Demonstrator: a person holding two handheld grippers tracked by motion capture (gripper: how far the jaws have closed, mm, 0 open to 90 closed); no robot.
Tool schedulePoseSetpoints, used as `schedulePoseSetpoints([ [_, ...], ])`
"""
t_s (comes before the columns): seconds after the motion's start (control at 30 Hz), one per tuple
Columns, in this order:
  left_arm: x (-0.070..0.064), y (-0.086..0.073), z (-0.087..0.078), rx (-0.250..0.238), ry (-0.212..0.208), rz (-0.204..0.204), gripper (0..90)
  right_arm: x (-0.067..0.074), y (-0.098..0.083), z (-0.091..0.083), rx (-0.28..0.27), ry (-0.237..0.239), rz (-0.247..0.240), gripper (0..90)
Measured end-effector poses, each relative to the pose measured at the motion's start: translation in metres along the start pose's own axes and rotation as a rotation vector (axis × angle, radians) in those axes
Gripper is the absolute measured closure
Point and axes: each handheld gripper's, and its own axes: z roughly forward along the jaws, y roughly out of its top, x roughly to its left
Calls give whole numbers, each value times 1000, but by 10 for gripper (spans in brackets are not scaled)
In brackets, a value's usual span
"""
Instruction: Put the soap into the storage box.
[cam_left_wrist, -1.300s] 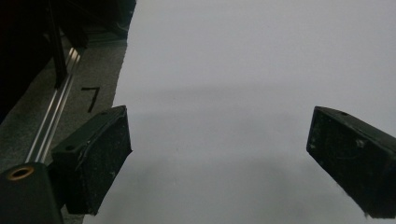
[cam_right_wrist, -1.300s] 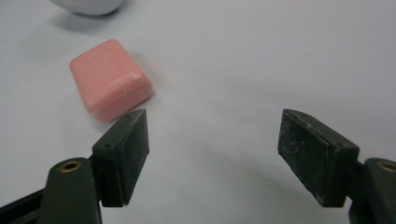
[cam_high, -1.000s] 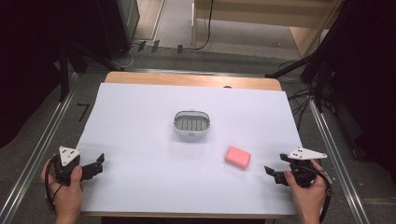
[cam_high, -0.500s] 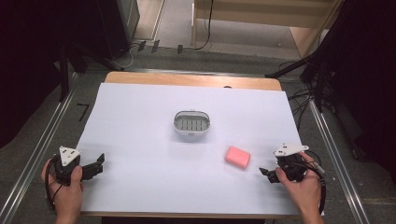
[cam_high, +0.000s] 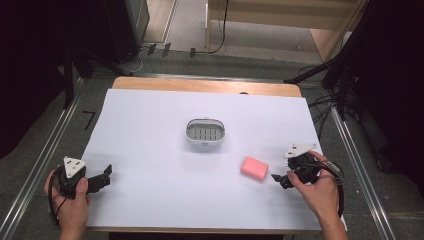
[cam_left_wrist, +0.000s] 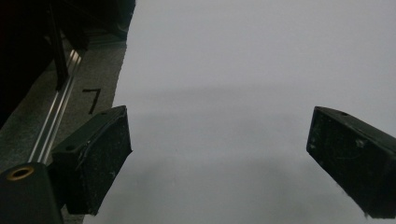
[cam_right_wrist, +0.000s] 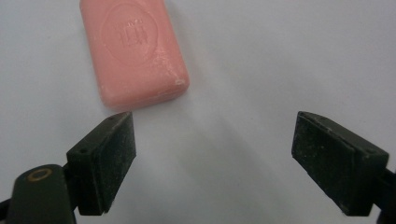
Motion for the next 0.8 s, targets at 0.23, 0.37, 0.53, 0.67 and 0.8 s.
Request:
schedulePoseSetpoints([
  [0.23, 0, 0, 0, -4, -3, 0, 69, 0, 7, 5, 17, 6, -22, 143],
  [0.37, 0, 0, 0, -4, -4, 2, 69, 1, 10, 8, 24, 10, -34, 142],
  [0.53, 0, 0, 0, -5, -4, 1, 69, 4, 15, 12, 29, 36, -55, 142],
  [0.67, 0, 0, 0, -4, -4, 1, 69, 9, 20, 15, 29, 58, -66, 143],
  [0.8, 0, 0, 0, -3, -5, 2, 69, 12, 24, 16, 28, 77, -77, 142],
])
